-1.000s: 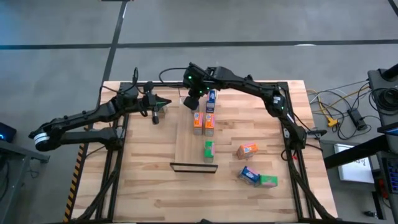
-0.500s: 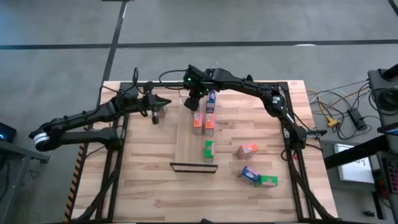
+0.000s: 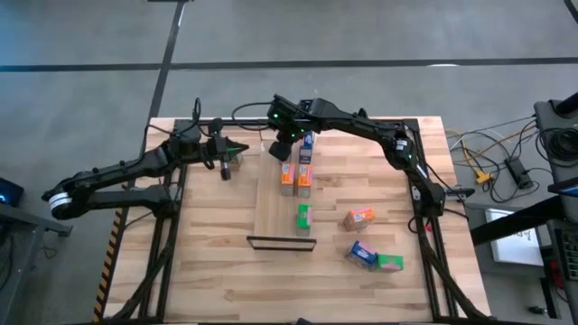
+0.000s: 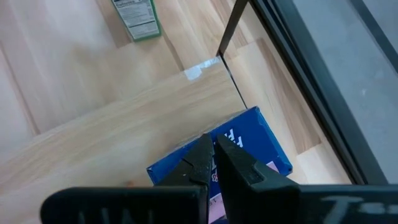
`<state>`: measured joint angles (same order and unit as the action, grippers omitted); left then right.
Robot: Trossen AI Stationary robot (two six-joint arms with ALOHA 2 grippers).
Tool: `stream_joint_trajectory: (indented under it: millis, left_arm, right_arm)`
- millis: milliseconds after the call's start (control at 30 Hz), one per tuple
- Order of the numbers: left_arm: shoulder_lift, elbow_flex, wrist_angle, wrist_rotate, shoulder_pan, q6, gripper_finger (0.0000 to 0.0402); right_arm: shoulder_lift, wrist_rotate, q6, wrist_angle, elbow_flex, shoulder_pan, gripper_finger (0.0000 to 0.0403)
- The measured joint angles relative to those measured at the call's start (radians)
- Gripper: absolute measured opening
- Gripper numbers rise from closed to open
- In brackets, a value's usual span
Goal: Stack cereal on shelf
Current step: Put the top blue cereal box on the shelf aligned with the other blue cereal box
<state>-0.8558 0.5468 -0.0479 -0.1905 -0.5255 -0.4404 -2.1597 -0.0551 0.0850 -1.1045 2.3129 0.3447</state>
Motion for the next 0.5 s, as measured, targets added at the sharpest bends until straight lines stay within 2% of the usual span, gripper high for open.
stream_joint_trajectory:
  millis: [500]
  left_arm:
    - [0.0,0.0,0.005,0.0,0.0,0.0,0.0]
  right_arm:
    - [0.001,-0.035,0.001,-0.02,0.001,-0.003,0.0012]
